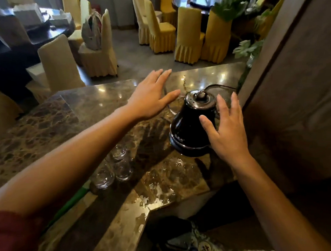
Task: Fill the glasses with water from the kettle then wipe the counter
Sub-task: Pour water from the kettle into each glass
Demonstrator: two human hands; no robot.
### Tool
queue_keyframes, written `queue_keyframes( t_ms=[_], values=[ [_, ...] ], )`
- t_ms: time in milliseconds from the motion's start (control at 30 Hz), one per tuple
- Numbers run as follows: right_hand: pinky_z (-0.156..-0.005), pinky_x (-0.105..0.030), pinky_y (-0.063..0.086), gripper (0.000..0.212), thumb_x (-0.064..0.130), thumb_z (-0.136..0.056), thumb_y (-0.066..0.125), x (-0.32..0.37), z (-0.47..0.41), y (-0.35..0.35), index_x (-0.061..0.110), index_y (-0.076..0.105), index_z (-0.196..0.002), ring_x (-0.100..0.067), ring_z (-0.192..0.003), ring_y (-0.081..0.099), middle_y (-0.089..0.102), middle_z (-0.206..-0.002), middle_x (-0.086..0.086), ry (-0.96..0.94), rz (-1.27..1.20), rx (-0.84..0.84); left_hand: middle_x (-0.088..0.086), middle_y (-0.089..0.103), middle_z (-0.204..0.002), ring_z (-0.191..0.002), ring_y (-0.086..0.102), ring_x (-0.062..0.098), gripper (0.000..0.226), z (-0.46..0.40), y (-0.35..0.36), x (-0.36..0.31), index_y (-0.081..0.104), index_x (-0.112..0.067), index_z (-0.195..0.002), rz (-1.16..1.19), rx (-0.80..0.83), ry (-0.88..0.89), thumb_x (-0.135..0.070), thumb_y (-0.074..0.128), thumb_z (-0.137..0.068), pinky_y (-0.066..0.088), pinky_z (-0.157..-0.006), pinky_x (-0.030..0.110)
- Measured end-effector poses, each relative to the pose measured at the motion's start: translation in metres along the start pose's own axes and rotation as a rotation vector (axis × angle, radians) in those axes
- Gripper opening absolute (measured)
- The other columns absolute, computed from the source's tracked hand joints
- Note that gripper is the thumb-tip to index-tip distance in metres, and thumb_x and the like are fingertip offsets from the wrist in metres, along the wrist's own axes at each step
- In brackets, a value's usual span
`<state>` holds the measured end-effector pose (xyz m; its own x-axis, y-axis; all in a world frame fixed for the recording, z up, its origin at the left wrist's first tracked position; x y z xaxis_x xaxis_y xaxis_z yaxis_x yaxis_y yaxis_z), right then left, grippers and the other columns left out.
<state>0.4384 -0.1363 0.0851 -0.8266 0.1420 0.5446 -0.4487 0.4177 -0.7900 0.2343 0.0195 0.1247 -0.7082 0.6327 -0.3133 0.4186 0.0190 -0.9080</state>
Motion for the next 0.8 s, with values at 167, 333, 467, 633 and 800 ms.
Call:
queue_keyframes(
  t_ms=[167, 333, 467, 633, 800],
  values=[
    [-0.122, -0.055, 0.031, 0.075, 0.059, -0.105, 0.045, -0.012, -0.007, 0.01, 0.028, 0.018, -0.168, -0.027, -0.163, 0.004, -0.001, -0.178, -0.003, 0.047, -0.042, 0.005, 0.012, 0.038, -0.16, -0.15, 0.029, 0.026, 0.068, -0.029, 0.048, -0.038, 0.039, -0.014, -0.155, 0.156, 0.071, -0.126, -0.059, 0.036, -0.103, 0.026, -0.122, 0.048],
    [-0.116, -0.05, 0.038, 0.067, 0.047, -0.109, 0.044, -0.016, -0.007, 0.015, 0.026, 0.019, -0.167, -0.026, -0.159, 0.023, 0.015, -0.176, -0.003, 0.028, -0.129, -0.064, 0.004, 0.072, -0.113, -0.11, 0.062, 0.022, 0.047, -0.028, 0.062, -0.047, 0.074, -0.014, -0.115, 0.234, -0.168, -0.09, -0.041, 0.037, -0.106, 0.047, -0.097, 0.044],
    [-0.112, -0.05, 0.046, 0.06, 0.038, -0.111, 0.043, -0.019, -0.008, 0.016, 0.023, 0.024, -0.166, -0.025, -0.154, 0.036, 0.026, -0.173, -0.002, 0.045, -0.196, -0.121, 0.002, 0.069, -0.089, -0.085, 0.062, 0.02, 0.043, -0.027, 0.064, -0.051, 0.075, -0.005, -0.087, 0.311, -0.259, -0.051, -0.024, 0.042, -0.106, 0.049, -0.085, 0.046],
    [-0.107, -0.039, 0.042, 0.052, 0.035, -0.113, 0.041, -0.023, -0.005, 0.017, 0.026, 0.032, -0.163, -0.022, -0.15, 0.042, 0.035, -0.169, 0.0, 0.049, -0.262, -0.13, 0.019, 0.057, -0.066, -0.063, 0.051, 0.03, 0.048, -0.023, 0.075, -0.056, 0.052, 0.004, -0.065, 0.473, -0.333, -0.169, -0.017, 0.039, -0.106, 0.041, -0.066, 0.05],
    [-0.084, -0.046, 0.053, 0.028, 0.033, -0.111, 0.045, -0.026, -0.001, 0.021, 0.017, 0.057, -0.13, -0.025, -0.106, 0.062, 0.058, -0.126, -0.001, 0.096, -0.297, -0.206, 0.001, 0.072, -0.092, -0.088, 0.064, 0.01, 0.049, -0.017, 0.085, -0.063, 0.071, -0.01, -0.092, 0.718, -0.278, -0.316, -0.036, 0.032, -0.104, 0.049, -0.082, 0.033]
  ],
)
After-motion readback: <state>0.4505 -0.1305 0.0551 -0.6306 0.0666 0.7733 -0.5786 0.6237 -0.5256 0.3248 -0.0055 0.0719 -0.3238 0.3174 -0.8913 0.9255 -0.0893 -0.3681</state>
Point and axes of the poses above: each hand's wrist, its own z-axis away from the middle knuckle, its own y-axis out of the palm, x = y × z, the point moved 2 cm from there along -z, towards the middle knuckle
